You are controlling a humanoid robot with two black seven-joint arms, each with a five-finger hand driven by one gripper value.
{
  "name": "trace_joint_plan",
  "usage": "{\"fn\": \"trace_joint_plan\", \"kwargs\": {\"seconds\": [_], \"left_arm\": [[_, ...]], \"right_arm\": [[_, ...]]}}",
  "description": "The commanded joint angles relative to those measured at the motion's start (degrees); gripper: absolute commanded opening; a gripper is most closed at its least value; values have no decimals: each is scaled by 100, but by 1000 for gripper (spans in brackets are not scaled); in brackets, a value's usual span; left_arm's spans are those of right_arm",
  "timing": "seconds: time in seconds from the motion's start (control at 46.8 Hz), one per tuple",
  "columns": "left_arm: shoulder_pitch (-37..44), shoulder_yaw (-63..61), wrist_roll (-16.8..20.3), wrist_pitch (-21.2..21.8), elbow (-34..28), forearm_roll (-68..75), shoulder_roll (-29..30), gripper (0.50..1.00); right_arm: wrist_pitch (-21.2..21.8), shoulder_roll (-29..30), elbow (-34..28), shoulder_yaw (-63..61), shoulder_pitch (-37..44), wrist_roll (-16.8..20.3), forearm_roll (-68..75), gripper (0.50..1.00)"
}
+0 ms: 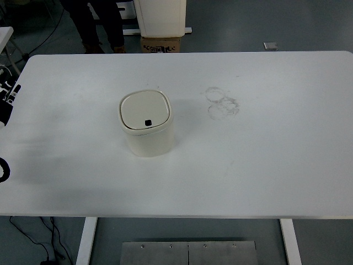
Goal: Open trash can
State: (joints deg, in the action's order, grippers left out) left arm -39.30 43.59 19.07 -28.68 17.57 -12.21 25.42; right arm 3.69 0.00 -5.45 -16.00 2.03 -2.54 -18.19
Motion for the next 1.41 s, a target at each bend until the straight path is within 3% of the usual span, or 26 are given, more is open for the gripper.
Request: {"fn": "trace_joint_plan", "kwargs": {"seconds": [0.0,1.389], "left_arm": [[2,-17,0,3,0,26,16,1000],[-69,-79,-53,-6,0,61,59,1000]], "right_arm": [[0,0,0,0,-1,-1,0,991],[0,0,0,0,-1,-1,0,991]]}}
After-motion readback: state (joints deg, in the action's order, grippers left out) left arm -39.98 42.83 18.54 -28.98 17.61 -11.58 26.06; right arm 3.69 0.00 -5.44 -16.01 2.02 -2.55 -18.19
